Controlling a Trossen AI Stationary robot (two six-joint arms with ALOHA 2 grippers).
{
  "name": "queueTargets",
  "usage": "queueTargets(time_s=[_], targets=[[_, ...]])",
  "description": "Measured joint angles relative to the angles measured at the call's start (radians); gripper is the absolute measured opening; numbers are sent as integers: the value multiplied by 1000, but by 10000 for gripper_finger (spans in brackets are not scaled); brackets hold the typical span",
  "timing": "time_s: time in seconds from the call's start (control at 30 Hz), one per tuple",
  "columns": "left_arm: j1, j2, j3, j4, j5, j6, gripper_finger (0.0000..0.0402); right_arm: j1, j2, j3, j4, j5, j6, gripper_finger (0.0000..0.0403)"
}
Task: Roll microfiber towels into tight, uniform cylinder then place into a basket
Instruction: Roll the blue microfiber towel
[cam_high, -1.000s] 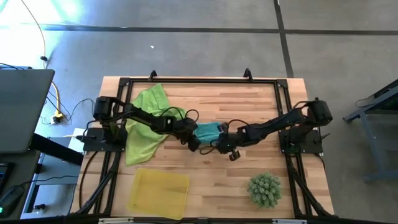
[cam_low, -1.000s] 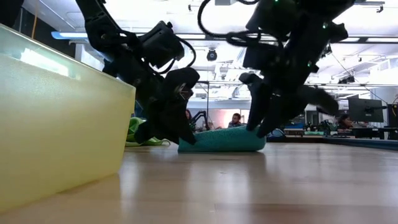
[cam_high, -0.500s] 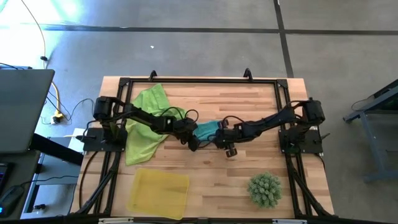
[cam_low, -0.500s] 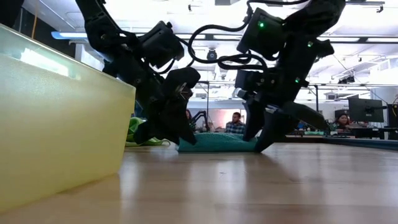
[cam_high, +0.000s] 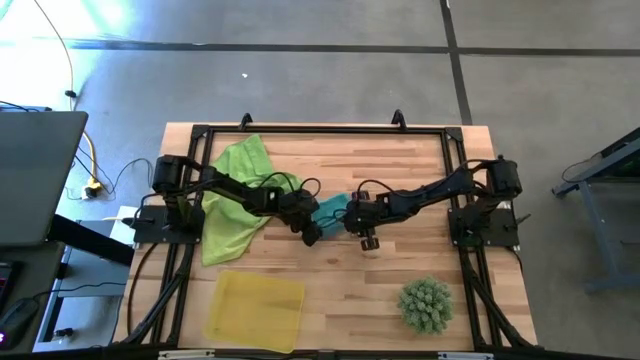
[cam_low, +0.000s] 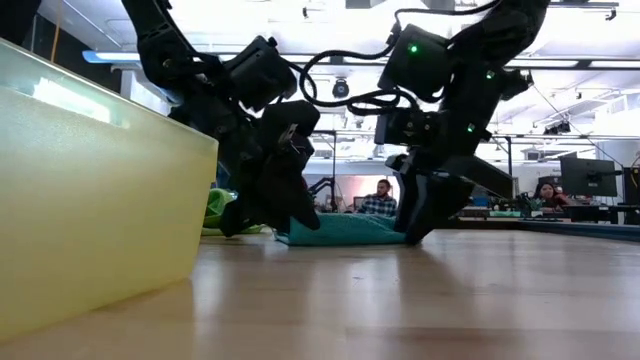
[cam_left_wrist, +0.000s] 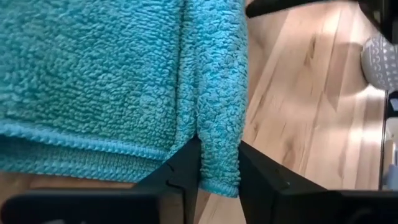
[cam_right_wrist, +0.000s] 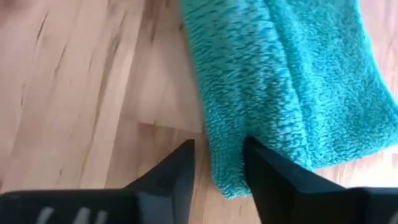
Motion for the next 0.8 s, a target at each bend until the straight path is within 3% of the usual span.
queueTargets(time_s=[0.33,0.53,0.8], targets=[[0,-27,-3,-26,2,129,109,-60,1,0,-2,-89,87,10],[-3,-68,-3,-83,-2,287,109,-89,2,0,-6,-179,114,2],[-42,-181,0,-137,-7,485,109,-151,6,-5,-42,-534,198,1]])
